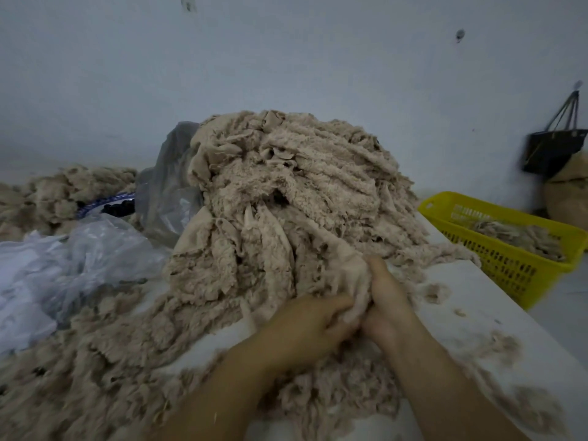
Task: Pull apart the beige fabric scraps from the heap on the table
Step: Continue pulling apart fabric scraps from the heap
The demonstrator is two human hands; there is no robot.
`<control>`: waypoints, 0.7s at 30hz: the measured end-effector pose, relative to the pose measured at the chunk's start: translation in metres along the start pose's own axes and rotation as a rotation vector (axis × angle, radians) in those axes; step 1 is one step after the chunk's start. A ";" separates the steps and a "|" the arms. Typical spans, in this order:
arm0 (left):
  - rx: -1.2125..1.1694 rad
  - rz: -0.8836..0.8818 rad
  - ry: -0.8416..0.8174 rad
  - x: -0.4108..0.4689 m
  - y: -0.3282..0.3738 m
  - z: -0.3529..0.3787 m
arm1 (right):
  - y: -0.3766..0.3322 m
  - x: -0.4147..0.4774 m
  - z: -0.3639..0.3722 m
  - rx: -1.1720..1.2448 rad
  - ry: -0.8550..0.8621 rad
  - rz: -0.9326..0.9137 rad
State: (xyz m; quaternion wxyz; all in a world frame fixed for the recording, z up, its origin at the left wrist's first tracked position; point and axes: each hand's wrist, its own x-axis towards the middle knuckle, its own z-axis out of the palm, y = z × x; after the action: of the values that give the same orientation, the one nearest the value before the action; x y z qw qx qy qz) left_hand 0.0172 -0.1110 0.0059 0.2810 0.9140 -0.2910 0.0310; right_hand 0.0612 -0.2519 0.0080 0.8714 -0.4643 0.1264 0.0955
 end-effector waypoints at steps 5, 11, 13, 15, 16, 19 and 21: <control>0.277 -0.329 0.362 -0.003 -0.033 -0.016 | -0.014 0.000 -0.010 0.284 -0.183 -0.060; -0.518 -0.357 0.827 -0.011 -0.040 -0.028 | -0.018 -0.006 -0.012 0.243 -0.260 -0.101; -0.606 -0.348 0.706 -0.010 -0.031 -0.026 | -0.014 -0.008 -0.009 0.158 -0.263 -0.160; -0.605 -0.344 0.504 -0.008 -0.020 -0.021 | -0.007 -0.009 -0.004 -0.003 -0.278 -0.229; -0.590 -0.333 0.397 -0.008 -0.013 -0.019 | -0.002 -0.012 -0.001 -0.124 -0.281 -0.263; -0.652 -0.309 0.271 -0.007 -0.004 -0.014 | 0.011 -0.019 0.008 -0.429 -0.327 -0.292; -0.812 -0.391 0.359 -0.006 -0.005 -0.013 | 0.013 -0.020 0.009 -0.486 -0.320 -0.308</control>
State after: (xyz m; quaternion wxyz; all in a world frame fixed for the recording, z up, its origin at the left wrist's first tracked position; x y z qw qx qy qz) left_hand 0.0168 -0.0978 0.0134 0.6613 0.7483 -0.0492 0.0187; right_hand 0.0400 -0.2376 0.0087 0.7480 -0.6515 -0.1103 0.0617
